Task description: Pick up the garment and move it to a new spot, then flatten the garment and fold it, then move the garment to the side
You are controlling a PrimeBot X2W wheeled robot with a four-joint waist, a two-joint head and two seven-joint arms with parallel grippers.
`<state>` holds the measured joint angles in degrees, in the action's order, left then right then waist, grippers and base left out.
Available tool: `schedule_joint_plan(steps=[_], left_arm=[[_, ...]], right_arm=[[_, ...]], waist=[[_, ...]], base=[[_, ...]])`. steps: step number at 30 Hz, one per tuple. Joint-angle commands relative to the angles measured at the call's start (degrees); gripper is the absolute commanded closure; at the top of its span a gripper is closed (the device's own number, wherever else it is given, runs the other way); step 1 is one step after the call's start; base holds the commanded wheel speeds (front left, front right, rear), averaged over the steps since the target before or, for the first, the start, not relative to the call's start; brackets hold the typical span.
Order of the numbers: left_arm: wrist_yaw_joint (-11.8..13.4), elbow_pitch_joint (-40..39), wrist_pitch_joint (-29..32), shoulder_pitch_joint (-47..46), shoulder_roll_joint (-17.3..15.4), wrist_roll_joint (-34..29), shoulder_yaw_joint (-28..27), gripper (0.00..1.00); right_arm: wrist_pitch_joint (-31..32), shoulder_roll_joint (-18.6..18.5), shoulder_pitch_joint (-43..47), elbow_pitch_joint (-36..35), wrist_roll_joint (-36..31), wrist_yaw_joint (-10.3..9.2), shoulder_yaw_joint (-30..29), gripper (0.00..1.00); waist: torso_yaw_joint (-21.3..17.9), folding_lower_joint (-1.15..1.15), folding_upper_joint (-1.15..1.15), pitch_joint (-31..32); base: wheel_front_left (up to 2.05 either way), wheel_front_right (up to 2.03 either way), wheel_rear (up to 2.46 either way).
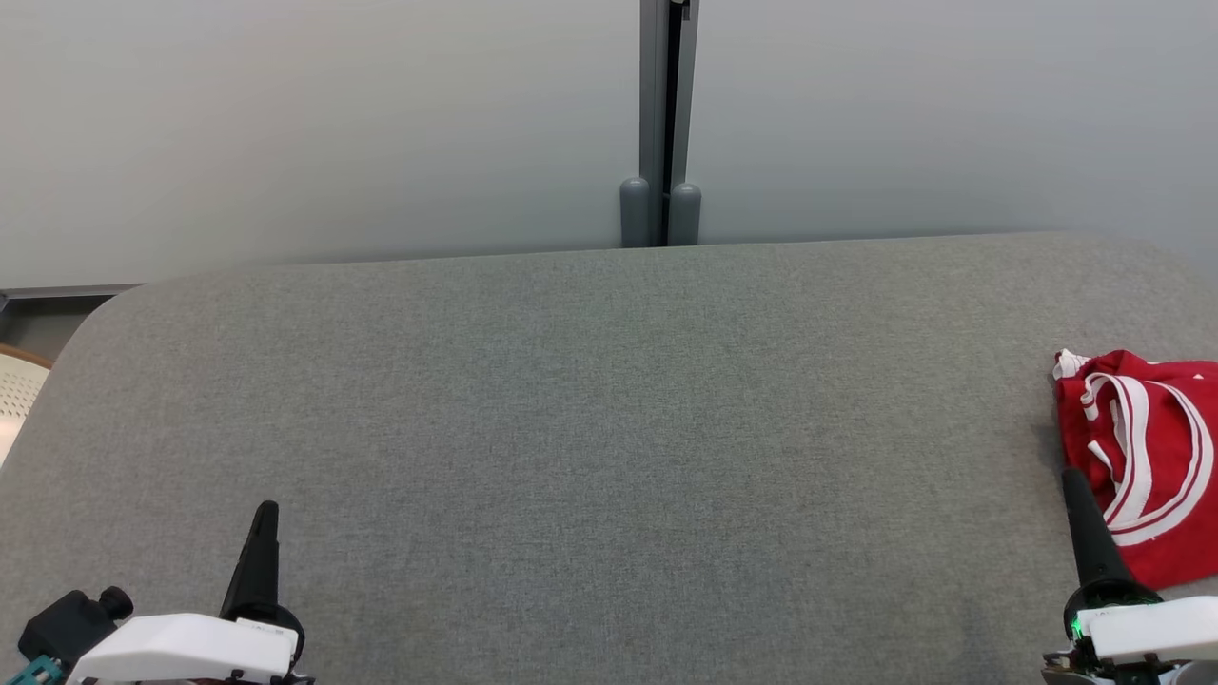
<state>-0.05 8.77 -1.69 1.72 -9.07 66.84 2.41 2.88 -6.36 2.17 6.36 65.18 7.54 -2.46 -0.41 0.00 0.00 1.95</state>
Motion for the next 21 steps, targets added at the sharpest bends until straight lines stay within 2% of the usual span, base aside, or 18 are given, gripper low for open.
schedule_joint_plan(steps=[1, 21], left_arm=[[-0.8, -0.1, 0.3, -2.1, -0.2, 1.5, -0.8, 1.0], [-3.3, 1.8, 2.8, -4.4, 1.7, 10.8, -3.3, 1.0]], right_arm=[[0.2, -0.1, -1.4, -0.1, 1.8, -0.04, -0.3, 1.0], [1.3, 0.8, -4.1, 2.8, 11.3, -0.03, -1.3, 1.0]], waist=[[0.0, 0.0, 0.0, -0.1], [0.1, 0.0, 0.0, -0.7]], base=[[0.0, 0.0, 0.0], [0.0, 0.0, 0.0]])
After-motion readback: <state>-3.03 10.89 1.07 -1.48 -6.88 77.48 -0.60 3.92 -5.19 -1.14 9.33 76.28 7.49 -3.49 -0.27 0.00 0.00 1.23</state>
